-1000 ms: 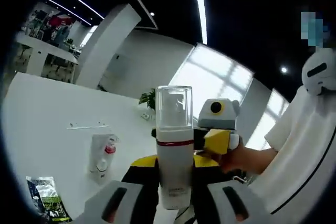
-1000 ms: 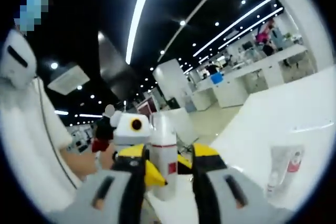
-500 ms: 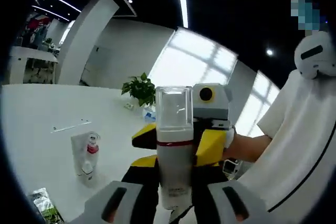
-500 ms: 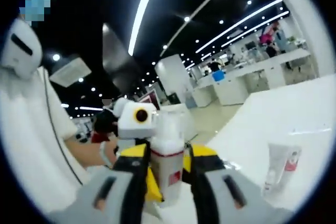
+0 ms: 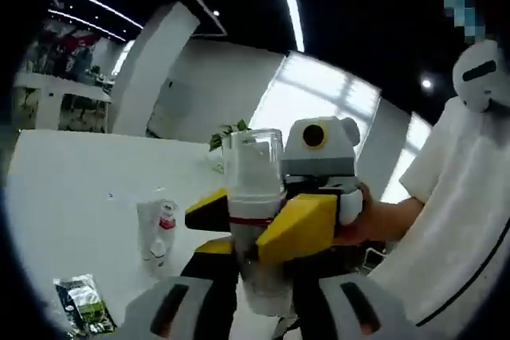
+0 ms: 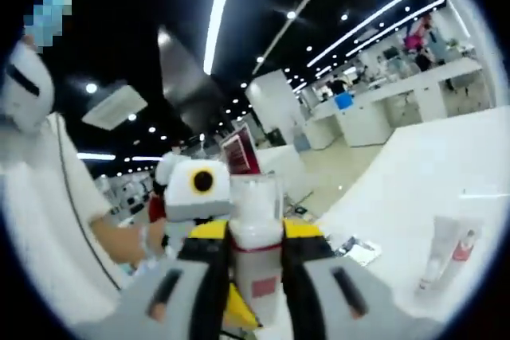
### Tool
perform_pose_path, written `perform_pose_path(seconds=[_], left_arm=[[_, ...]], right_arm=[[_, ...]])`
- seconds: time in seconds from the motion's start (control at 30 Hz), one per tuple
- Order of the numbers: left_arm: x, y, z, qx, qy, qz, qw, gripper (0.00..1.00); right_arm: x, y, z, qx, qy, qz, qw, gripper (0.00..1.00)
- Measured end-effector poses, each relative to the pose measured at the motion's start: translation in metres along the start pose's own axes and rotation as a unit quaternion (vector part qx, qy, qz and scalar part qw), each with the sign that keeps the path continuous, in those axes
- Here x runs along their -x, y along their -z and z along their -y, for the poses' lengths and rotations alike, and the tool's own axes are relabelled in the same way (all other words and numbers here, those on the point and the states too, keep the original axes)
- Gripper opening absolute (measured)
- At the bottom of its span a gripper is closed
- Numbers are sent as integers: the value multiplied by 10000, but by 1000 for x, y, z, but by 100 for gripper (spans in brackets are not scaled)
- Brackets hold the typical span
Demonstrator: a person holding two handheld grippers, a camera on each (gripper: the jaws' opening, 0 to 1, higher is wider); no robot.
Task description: Arrange the skincare products in the storage area until every visible bottle or jar stands upright without overlapping.
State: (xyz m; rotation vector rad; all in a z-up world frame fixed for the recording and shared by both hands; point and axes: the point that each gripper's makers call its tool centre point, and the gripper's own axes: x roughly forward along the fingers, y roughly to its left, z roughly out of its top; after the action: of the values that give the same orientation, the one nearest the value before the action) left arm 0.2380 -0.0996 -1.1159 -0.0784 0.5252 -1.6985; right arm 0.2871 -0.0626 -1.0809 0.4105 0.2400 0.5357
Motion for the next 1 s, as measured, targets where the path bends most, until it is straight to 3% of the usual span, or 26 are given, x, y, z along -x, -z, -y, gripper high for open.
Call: perform_pose_path(seconds=[0.07, 0.1, 0.2, 0.27, 0.37, 0.43, 0.47, 0.5, 0.57, 0.63, 0.7, 0.73, 0.77, 0.8, 0.83, 0.87, 0.9, 0.93, 0.97, 1.0], left_arm=[[-3, 0, -3, -318, -335, -25, 9989, 30], [-5, 1, -1, -355, -336, -11, 9988, 28], [-7, 8, 2, 380, -161, -80, 9991, 25], [-7, 10, 5, 430, 29, -47, 9991, 24], [1, 3, 20, 834, 717, 208, 9937, 23], [8, -4, 28, 876, 1078, 415, 9894, 23], [13, -10, 35, 1102, 1379, 558, 9827, 23], [15, -14, 38, 1232, 1538, 665, 9781, 23], [22, -21, 54, 1370, 2179, 806, 9630, 23], [24, -25, 62, 1462, 2492, 861, 9535, 23], [19, -22, 68, 1252, 2656, 632, 9538, 23], [21, -22, 78, 1433, 2981, 514, 9423, 23], [22, -27, 88, 1428, 3327, 599, 9302, 23], [15, -25, 88, 1372, 3263, 557, 9336, 23], [15, -22, 98, 1492, 3571, 295, 9216, 23], [13, -19, 105, 1370, 3697, 173, 9188, 23], [7, -16, 107, 1214, 3659, 80, 9227, 23], [5, -17, 109, 1198, 3737, 38, 9198, 24], [-1, -17, 108, 1236, 3727, -61, 9197, 24], [-5, -17, 107, 1226, 3686, -130, 9214, 24]], right_arm=[[2, -2, 7, -93, 284, 75, 9995, 22], [4, -4, 12, -49, 469, 143, 9988, 22], [7, 4, 8, -71, 529, 17, 9986, 22], [10, 8, 8, -141, 482, -48, 9987, 23], [18, 0, -11, -360, -241, 212, 9988, 23], [23, -7, -27, -607, -827, 389, 9940, 27], [27, -11, -37, -835, -1190, 459, 9883, 30], [30, -12, -41, -935, -1283, 427, 9864, 32], [36, -19, -52, -645, -1502, 575, 9849, 33], [41, -22, -58, -620, -1597, 606, 9834, 35], [50, -23, -63, -725, -1607, 607, 9825, 39], [54, -22, -65, -604, -1607, 650, 9830, 35], [58, -21, -65, -494, -1579, 694, 9838, 34], [61, -24, -66, -597, -1609, 773, 9821, 35], [63, -23, -64, -768, -1534, 709, 9826, 30], [65, -22, -61, -762, -1438, 673, 9844, 23], [69, -18, -52, -525, -1193, 617, 9895, 23], [75, -21, -56, -692, -1351, 660, 9862, 23], [81, -20, -48, -897, -1177, 696, 9865, 23], [85, -21, -40, -840, -996, 822, 9881, 22]])
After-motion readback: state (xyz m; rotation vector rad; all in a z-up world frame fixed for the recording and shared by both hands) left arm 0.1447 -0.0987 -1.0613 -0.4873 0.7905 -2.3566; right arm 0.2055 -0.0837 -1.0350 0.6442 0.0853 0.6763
